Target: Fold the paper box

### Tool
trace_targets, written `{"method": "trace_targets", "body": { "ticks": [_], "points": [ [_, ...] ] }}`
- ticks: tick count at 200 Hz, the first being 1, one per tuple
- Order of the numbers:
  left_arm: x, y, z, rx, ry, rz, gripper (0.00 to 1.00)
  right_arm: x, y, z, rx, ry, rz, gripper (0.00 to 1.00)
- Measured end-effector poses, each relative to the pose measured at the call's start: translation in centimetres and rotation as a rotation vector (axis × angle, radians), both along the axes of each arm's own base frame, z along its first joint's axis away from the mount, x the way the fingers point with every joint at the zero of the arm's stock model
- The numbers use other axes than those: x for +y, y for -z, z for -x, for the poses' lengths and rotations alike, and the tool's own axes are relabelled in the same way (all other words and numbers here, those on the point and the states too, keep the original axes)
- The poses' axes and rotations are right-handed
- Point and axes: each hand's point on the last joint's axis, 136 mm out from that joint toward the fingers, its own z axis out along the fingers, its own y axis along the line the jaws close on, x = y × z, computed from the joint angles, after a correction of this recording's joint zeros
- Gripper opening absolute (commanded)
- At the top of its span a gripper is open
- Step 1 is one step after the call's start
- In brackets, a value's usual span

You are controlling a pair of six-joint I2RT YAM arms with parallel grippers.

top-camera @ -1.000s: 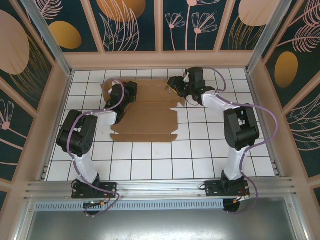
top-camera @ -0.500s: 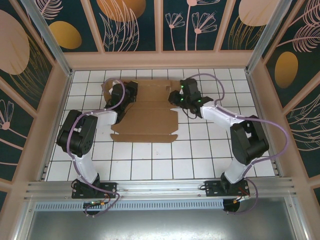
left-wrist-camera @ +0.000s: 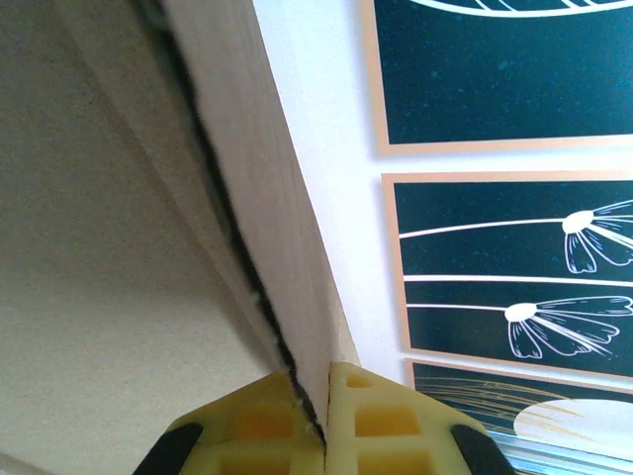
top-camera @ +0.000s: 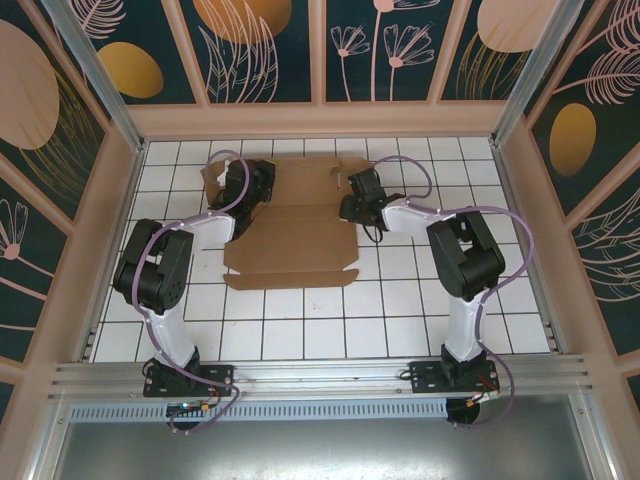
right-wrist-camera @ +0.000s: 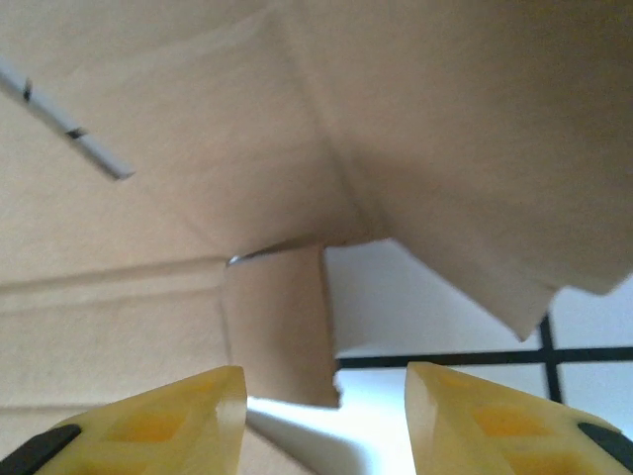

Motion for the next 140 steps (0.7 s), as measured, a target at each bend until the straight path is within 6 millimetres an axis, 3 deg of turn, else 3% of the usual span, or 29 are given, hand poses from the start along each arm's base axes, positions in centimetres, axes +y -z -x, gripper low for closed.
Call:
{"method": "trace_targets", "body": {
  "ticks": [37,84,140],
  "points": [
    [0.0,0.0,0.0,0.000,0.000,0.000,0.00,0.4,0.9,-1.2,0.005,-0.031,-0.056,0.50],
    [0.0,0.2,0.1,0.002,0.001,0.000,0.00,3.3,-0.9,-1.8,-0.030,-0.124,-0.226,0.43],
    [0.0,0.1,0.5,-0.010,0.011,0.009,0.00,6.5,-2.5,-0.9,-0.032,-0.215,-0.378,0.40]
  ]
}}
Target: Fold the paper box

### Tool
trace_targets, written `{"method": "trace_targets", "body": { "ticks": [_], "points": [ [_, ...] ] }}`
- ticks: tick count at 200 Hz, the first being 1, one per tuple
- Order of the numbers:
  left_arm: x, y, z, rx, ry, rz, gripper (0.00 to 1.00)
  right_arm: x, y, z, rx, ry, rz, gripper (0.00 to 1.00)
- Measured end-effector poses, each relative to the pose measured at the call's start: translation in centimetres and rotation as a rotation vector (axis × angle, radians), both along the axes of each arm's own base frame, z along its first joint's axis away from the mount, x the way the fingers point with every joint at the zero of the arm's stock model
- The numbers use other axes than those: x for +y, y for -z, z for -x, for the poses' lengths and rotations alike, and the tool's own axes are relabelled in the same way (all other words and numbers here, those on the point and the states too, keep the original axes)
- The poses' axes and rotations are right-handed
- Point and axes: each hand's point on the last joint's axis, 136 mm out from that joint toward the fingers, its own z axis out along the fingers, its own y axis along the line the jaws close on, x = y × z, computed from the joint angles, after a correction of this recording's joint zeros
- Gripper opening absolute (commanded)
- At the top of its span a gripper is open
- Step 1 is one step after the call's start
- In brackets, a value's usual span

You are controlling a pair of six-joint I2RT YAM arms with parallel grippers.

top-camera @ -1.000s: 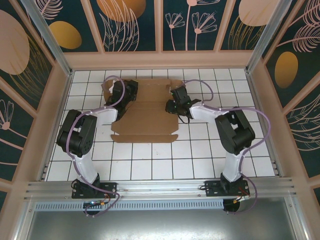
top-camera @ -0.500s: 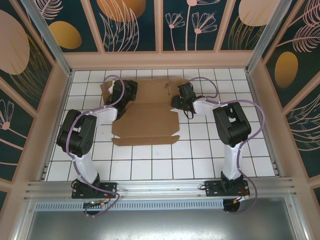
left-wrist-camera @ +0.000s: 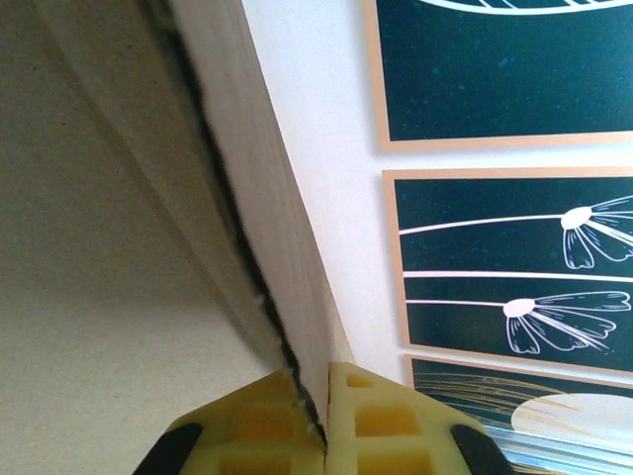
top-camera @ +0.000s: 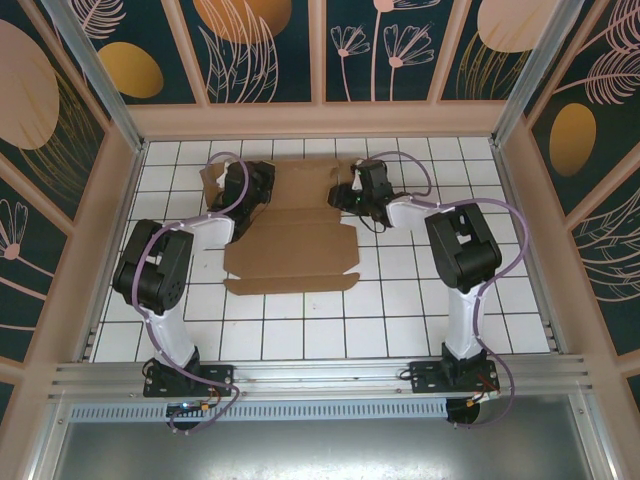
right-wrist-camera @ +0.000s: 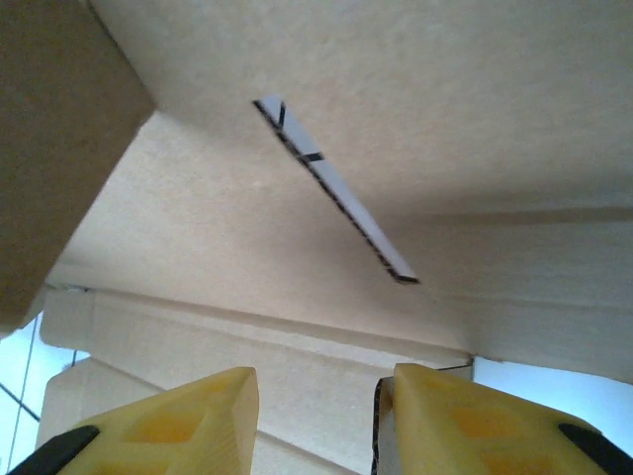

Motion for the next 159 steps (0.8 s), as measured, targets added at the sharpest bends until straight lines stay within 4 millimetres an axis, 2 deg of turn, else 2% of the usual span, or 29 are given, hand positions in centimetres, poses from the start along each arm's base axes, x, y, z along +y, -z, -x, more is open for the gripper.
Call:
{"method": "trace_targets", "body": {
  "ticks": [30,54,87,112,125,138,157,159],
  "points": [
    [-0.1,-0.1,0.2,-0.007,0.008,0.005,0.00,1.1,0.3,0.7,0.003,-0.026,-0.018,0.38],
    [-0.1,0.0,0.6,-0.021,0.019,0.014,0.00,1.7,1.6,1.0,0.016,-0.036,-0.007,0.38],
    [-0.1,-0.2,1.7,-0.061,0.037,0.032,0.00,1.8,2.3,1.7,-0.005,-0.027,0.027,0.45],
    [0.1,-0.2,2.7,-0.102,0.055,0.035,0.00,0.9,1.7,3.8,-0.040,-0.043,0.049,0.49],
    [0.1,-0.3,3.1,-0.121,0.062,0.028,0.00,0.3,0.1,5.0,-0.079,-0.061,0.050,0.49],
    [0.0,-0.3,3.3,-0.130,0.074,0.013,0.00,-0.3,-2.5,6.2,-0.146,-0.082,0.044,0.48],
    [0.1,-0.5,3.6,-0.139,0.082,-0.006,0.00,-1.4,-7.9,7.8,-0.299,-0.097,0.017,0.43],
    [0.1,-0.5,3.6,-0.140,0.083,-0.008,0.00,-1.7,-9.0,8.2,-0.329,-0.100,0.009,0.43]
  ]
}}
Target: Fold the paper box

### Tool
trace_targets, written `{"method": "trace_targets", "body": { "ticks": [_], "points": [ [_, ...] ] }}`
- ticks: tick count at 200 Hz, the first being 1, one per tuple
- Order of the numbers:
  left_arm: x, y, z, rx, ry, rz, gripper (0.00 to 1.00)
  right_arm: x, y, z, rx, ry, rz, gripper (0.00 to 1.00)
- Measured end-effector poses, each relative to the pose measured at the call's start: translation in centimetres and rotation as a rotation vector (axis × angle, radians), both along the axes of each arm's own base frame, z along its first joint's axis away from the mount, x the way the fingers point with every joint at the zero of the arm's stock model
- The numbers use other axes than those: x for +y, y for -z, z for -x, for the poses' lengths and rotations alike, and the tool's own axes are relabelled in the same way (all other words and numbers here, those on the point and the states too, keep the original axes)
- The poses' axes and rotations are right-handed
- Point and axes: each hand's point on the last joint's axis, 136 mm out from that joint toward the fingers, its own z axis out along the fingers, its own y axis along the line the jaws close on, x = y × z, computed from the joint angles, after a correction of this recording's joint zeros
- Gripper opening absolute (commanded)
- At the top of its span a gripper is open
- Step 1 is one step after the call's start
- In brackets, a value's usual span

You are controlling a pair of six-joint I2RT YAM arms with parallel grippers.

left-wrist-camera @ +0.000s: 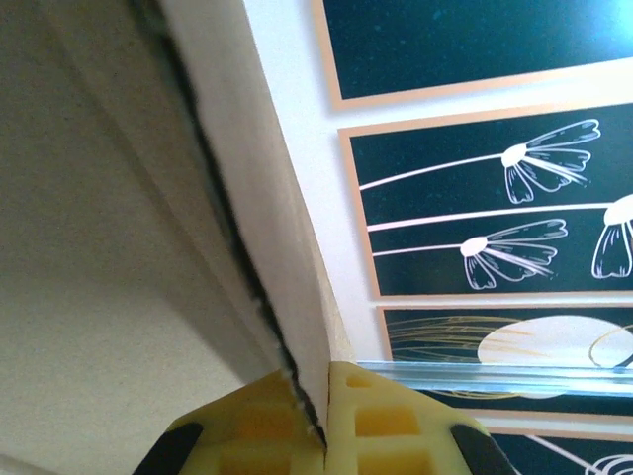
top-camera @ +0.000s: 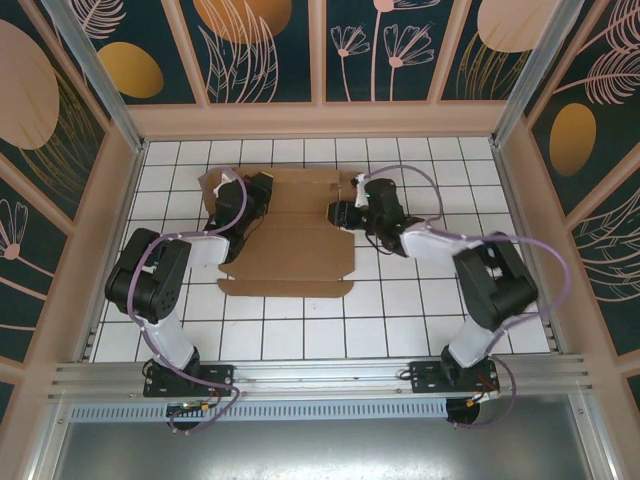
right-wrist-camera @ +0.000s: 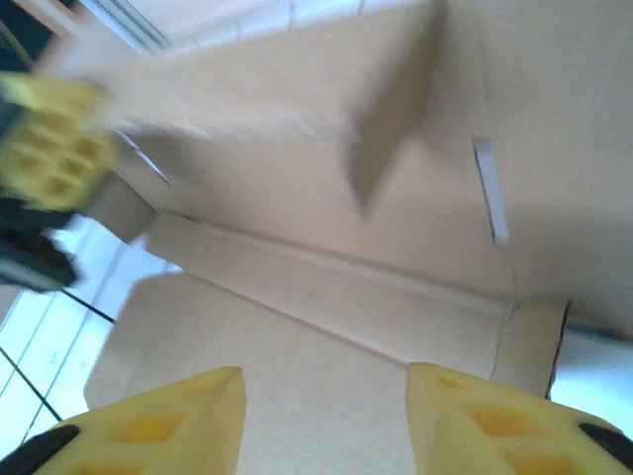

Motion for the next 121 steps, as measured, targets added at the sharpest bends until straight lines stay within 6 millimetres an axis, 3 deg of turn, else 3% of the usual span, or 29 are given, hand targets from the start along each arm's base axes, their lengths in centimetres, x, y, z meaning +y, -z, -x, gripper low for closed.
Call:
{"method": "trace_targets", "body": {
  "ticks": [18,29,40,48,61,76,97,121],
  "points": [
    [0.0,0.0,0.2,-0.004,0.004,-0.015,0.00,-2.0,-5.8,1.2,-0.166,0.024,-0.047,0.34],
    [0.0,0.0,0.3,-0.005,0.007,-0.021,0.00,-4.1,-8.4,0.6,-0.248,0.086,-0.055,0.32],
    [0.0,0.0,0.3,-0.006,0.008,-0.025,0.00,-6.5,-9.7,-1.0,-0.290,0.170,-0.043,0.32],
    [0.0,0.0,0.3,-0.006,0.011,-0.027,0.00,-8.1,-9.6,-2.7,-0.295,0.227,-0.014,0.32],
    [0.0,0.1,0.4,-0.005,0.015,-0.028,0.00,-10.2,-8.2,-5.3,-0.286,0.295,0.054,0.30],
    [0.0,0.1,0.5,-0.008,0.016,-0.029,0.00,-11.9,-4.4,-7.4,-0.260,0.312,0.170,0.27],
    [0.0,0.0,0.5,-0.009,0.018,-0.031,0.00,-13.2,0.7,-8.6,-0.239,0.272,0.326,0.27],
    [-0.1,0.0,0.6,-0.008,0.022,-0.034,0.00,-12.9,5.0,-8.9,-0.241,0.135,0.444,0.36]
  ]
}}
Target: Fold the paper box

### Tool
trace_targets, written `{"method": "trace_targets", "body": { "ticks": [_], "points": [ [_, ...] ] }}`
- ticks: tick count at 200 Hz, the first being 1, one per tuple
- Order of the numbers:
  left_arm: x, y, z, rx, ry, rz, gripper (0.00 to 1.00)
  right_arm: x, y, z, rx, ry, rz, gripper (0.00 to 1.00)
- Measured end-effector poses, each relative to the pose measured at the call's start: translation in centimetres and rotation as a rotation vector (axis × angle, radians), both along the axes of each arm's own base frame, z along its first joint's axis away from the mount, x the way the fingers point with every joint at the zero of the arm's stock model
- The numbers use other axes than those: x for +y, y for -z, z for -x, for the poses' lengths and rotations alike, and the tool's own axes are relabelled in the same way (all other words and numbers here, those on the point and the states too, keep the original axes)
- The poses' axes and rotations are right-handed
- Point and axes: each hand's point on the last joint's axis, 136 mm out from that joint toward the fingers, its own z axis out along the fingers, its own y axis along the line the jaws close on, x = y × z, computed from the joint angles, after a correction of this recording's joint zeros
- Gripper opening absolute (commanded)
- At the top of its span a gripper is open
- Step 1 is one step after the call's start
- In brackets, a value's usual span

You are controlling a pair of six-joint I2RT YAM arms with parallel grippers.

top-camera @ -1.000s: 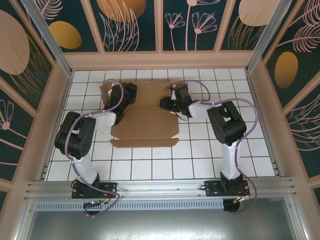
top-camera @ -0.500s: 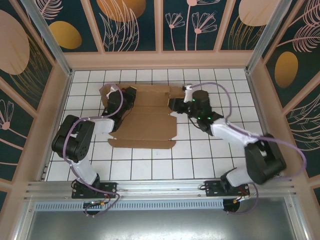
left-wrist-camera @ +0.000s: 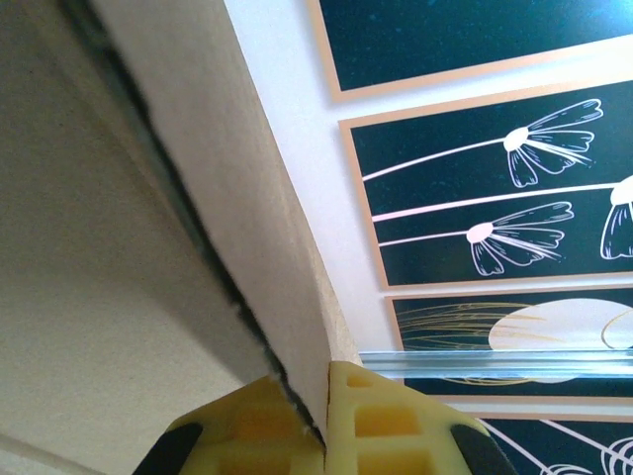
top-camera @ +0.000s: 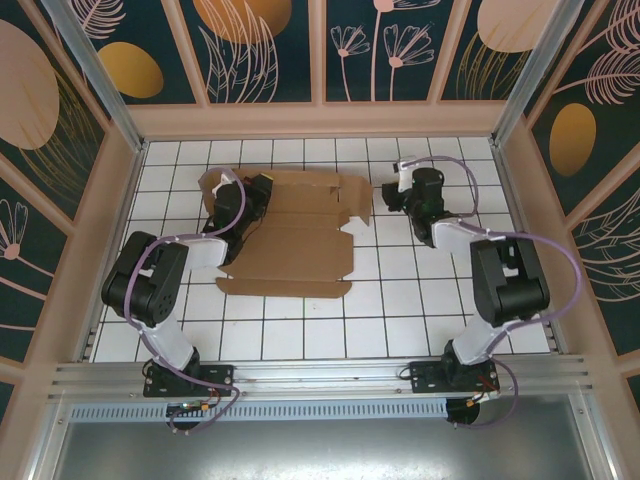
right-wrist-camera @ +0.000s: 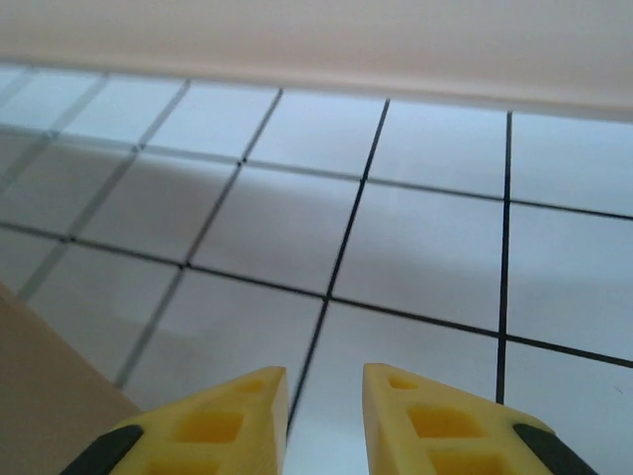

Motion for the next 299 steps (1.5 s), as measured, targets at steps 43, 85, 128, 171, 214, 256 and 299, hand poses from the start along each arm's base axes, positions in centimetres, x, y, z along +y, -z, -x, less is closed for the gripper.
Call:
{"method": "trace_targets", "body": {
  "ticks": [43,85,128,171,214,256,299],
  "points": [
    [-0.2,0.0,0.1,0.000,0.014,0.003,0.00,3.6,0.5,0.8,-0.075,-0.233,0.050,0.44],
    [-0.3,0.0,0.1,0.001,0.021,0.005,0.00,6.1,-0.2,1.3,-0.172,-0.379,0.101,0.43],
    [-0.3,0.0,0.1,0.001,0.026,0.007,0.00,9.1,-0.2,3.3,-0.220,-0.541,0.129,0.43],
    [-0.6,0.0,0.3,0.006,0.041,0.016,0.00,11.7,-0.4,5.0,-0.240,-0.635,0.123,0.50],
    [-0.6,0.0,0.3,0.006,0.043,0.017,0.00,12.2,-0.4,5.4,-0.238,-0.647,0.116,0.59],
    [-0.6,0.0,0.3,0.006,0.047,0.018,0.00,12.8,-0.5,6.2,-0.228,-0.682,0.101,0.58],
    [-0.8,0.0,0.4,0.009,0.054,0.025,0.00,12.8,-0.2,5.9,-0.202,-0.635,0.104,0.74]
  ]
}}
